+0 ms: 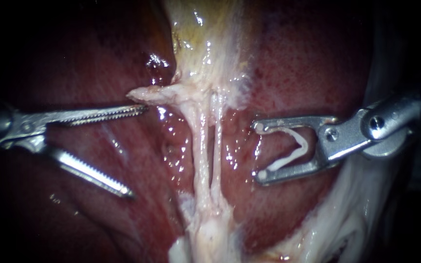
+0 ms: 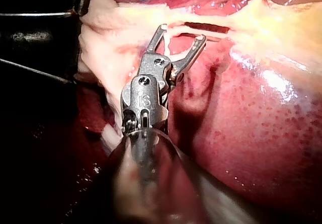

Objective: Grabbing gallbladder

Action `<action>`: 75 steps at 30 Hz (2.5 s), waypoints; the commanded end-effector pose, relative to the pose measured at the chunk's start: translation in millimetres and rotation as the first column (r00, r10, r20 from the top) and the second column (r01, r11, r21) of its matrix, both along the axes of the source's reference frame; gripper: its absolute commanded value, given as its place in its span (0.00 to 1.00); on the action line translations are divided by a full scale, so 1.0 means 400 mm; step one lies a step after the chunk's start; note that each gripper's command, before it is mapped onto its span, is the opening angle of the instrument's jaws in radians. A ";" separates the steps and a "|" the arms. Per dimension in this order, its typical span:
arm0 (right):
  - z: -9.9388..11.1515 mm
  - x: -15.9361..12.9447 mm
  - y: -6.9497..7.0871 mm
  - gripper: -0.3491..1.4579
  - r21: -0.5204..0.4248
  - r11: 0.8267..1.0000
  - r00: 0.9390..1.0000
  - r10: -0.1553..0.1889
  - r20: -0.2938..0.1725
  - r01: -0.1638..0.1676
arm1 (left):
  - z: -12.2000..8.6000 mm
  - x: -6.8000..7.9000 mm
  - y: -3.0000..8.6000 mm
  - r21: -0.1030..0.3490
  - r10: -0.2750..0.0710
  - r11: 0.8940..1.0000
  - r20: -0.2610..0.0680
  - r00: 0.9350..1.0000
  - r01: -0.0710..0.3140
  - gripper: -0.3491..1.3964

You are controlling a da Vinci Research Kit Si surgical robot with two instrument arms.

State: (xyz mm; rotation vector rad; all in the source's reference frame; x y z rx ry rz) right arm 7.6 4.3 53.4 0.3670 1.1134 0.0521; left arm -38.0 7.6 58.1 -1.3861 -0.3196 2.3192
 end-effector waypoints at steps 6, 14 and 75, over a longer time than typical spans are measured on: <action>0.0000 -0.0001 0.0000 0.47 0.000 1.000 1.000 0.000 0.000 0.000 | -0.0035 0.0012 0.0050 -0.003 -0.023 1.000 0.013 1.000 0.023 0.93; 0.0000 -0.0001 -0.0001 0.47 0.000 1.000 1.000 0.000 0.000 0.000 | -0.0004 0.0033 0.0144 -0.031 -0.072 0.997 -0.020 0.997 0.072 0.87; 0.0001 -0.0005 -0.0002 0.47 0.000 1.000 1.000 -0.001 0.000 0.001 | -0.0137 0.0082 0.0242 0.108 -0.079 0.991 -0.034 0.996 0.083 0.00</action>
